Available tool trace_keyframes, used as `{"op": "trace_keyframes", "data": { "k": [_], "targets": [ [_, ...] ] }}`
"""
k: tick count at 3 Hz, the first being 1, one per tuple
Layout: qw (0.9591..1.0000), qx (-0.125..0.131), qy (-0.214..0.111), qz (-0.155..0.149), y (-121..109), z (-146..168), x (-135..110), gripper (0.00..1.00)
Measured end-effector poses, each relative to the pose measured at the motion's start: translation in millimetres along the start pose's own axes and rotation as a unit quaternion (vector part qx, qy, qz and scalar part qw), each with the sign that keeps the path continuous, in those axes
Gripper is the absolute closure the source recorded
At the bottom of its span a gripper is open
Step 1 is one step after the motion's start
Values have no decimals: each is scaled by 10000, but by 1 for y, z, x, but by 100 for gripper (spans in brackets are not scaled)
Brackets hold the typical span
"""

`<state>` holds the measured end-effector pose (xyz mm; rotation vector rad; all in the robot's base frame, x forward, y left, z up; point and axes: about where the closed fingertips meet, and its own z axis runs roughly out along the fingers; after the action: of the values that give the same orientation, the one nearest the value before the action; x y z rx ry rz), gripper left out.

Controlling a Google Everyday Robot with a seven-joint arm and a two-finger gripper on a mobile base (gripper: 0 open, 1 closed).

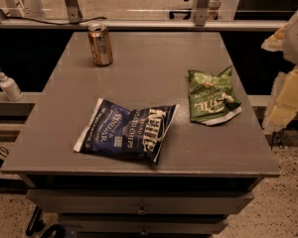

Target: Knock orange can over

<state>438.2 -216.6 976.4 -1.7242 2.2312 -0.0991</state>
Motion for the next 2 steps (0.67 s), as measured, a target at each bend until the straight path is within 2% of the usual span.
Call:
{"op": "trace_keyframes", "data": {
  "k": [1,2],
  "targets": [
    [10000,1,-2,0,0,0,0,0],
    [9995,48,-295,55,-19,16,-13,0]
  ]
}}
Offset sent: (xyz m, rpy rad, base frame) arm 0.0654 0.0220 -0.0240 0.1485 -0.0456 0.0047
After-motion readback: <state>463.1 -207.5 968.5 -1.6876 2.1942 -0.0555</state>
